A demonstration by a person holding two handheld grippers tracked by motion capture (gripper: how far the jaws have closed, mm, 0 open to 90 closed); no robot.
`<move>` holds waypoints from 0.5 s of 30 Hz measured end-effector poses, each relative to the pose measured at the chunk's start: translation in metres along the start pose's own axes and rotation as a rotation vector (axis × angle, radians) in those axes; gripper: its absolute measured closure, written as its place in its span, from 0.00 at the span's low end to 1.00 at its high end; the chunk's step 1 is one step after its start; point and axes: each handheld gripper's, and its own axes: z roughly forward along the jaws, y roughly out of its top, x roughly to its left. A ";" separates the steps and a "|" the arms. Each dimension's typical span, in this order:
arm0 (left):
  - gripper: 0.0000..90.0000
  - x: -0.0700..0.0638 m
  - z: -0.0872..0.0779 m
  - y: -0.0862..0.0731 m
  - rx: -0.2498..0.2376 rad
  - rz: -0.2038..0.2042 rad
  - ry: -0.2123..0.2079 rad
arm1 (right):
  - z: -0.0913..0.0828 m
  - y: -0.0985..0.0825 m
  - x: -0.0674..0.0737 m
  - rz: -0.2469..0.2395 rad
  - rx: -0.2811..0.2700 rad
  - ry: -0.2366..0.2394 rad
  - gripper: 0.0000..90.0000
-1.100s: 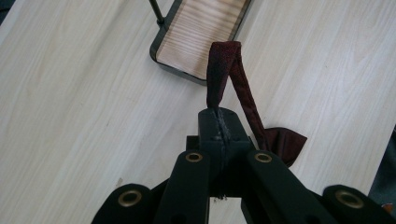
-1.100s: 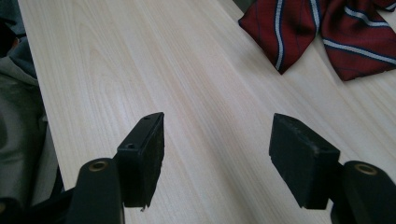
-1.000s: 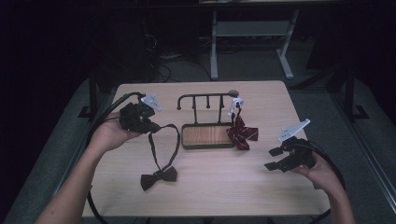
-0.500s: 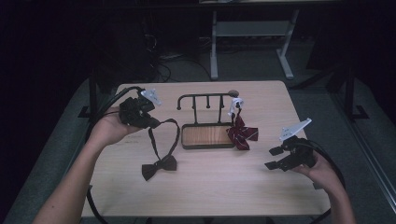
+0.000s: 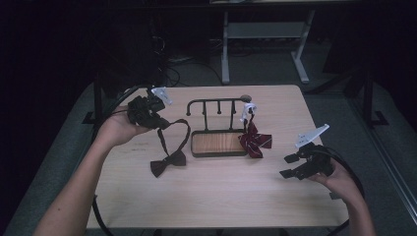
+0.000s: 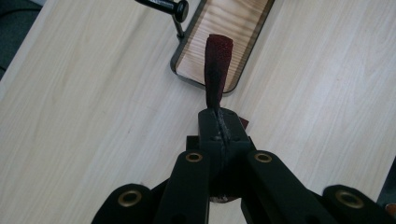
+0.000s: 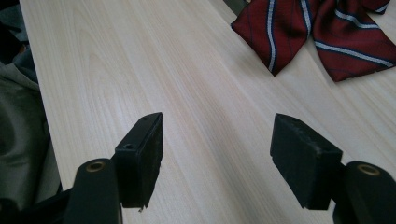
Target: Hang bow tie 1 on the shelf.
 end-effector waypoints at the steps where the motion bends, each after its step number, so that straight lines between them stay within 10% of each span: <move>1: 1.00 0.000 0.000 0.001 0.000 -0.001 0.001 | 0.000 0.000 0.000 0.000 0.001 -0.001 0.38; 15: 1.00 0.005 -0.003 0.014 -0.006 0.001 0.005 | 0.001 0.002 0.002 -0.008 0.012 -0.007 0.37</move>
